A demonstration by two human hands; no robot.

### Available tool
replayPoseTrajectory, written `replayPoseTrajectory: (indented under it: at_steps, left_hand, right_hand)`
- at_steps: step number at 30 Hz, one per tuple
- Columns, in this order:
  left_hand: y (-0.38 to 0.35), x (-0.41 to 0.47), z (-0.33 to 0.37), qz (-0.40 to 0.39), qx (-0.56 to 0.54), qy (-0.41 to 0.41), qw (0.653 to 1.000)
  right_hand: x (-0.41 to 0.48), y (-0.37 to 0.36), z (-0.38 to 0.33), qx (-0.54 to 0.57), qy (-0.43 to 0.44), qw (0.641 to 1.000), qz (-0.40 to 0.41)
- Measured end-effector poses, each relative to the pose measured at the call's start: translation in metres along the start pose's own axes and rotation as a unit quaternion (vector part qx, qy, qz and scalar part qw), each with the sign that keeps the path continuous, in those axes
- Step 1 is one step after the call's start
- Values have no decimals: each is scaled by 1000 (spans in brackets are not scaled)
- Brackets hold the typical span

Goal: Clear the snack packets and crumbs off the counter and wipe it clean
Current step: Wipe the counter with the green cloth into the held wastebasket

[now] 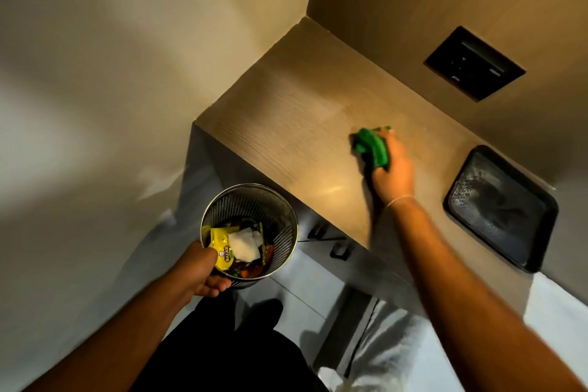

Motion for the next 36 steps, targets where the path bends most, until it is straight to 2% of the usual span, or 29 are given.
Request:
replayPoseTrajectory:
  at_steps: [2, 4, 6, 7, 9, 11, 13, 16, 18, 20, 21, 23, 24, 26, 29, 33, 36]
  left_hand:
    - [-5, 1, -4, -3, 1, 8, 1000]
    - [-11, 0, -5, -14, -1, 17, 1000]
    - [-15, -1, -4, -26, -3, 17, 1000]
    - [-16, -3, -3, -28, -1, 15, 999]
    - [-18, -5, -4, -29, 4, 17, 999]
    - [-20, -6, -7, -31, 13, 19, 999]
    - [-24, -6, -8, -33, 20, 11, 999]
    - [-32, -4, -12, -34, 28, 11, 999]
    - [-36, -2, -15, -29, 33, 17, 999]
    - [-41, -1, -17, -26, 32, 22, 999]
    - [-43, -2, -18, -29, 30, 24, 999]
    - [-45, -5, -19, -32, 25, 25, 999]
    - [-46, -7, -19, -32, 22, 25, 999]
    - [-46, -11, -20, -33, 21, 23, 999]
    - [-44, -21, -23, -35, 24, 15, 999]
    - [-44, -27, -31, -28, 35, 9, 999]
    - [-42, -27, -37, -21, 49, 5, 999]
  right_hand:
    - [-64, -26, -17, 16, 89, 995, -46]
    - [-126, -49, -32, -23, 208, 968, -136]
    - [-154, -53, -33, 7, 240, 950, -201]
    - [-150, -47, -29, 37, 215, 957, -193]
    - [-118, -20, -13, 63, 118, 985, -109]
    - [-63, 19, 15, 42, 37, 998, 4]
    - [-18, 53, 41, -3, 3, 999, 48]
    - [-5, 59, 60, -60, -28, 998, 19]
    - [-40, 44, 53, -38, -13, 999, 14]
    - [-95, 18, 40, 0, 27, 999, -18]
    - [-124, 2, 32, 8, 63, 996, -62]
    - [-174, -27, 21, 63, 104, 978, -170]
    - [-189, -35, 15, 119, 86, 969, -199]
    - [-196, -42, 7, 233, -31, 954, -189]
    - [-181, -48, 4, 332, -207, 905, -169]
    - [-174, -48, -2, 441, -300, 815, -228]
    - [-177, -50, -1, 508, -347, 752, -238]
Point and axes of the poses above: each hand's wrist, its own x-axis towards the middle knuckle, its own y-axis out of the back of the hand, z = x × y, the point moved 3 cm from there along x, towards the middle knuckle, and after that the axes turned 8 degrees about z, right-handed, at the moved point
